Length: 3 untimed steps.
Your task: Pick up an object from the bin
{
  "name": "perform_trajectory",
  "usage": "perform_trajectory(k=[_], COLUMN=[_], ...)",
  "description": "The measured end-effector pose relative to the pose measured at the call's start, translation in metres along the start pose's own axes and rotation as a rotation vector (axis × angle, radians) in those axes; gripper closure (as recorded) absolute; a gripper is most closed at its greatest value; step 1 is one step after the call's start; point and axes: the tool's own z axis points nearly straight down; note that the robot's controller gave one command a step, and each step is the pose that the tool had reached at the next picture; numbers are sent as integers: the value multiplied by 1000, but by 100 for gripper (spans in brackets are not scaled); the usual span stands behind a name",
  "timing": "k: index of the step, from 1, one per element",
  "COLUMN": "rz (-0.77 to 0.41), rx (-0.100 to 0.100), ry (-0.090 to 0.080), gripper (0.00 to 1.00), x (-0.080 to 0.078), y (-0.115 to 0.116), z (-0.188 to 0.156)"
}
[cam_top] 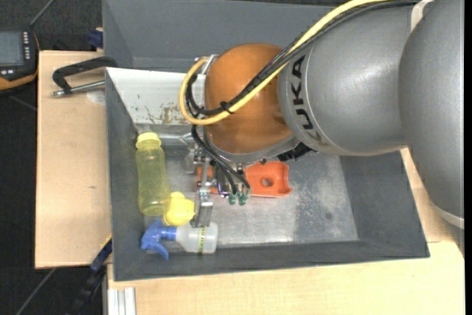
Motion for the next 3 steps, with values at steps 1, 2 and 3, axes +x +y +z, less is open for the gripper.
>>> perform_trajectory(k=[1,2,3], rz=[3,137,16], rx=[-2,-3,-3], ry=[-8,-4,-8], gripper=[0,0,0], x=[-2,3,7], y=[-1,6,4], z=[-5,75,59])
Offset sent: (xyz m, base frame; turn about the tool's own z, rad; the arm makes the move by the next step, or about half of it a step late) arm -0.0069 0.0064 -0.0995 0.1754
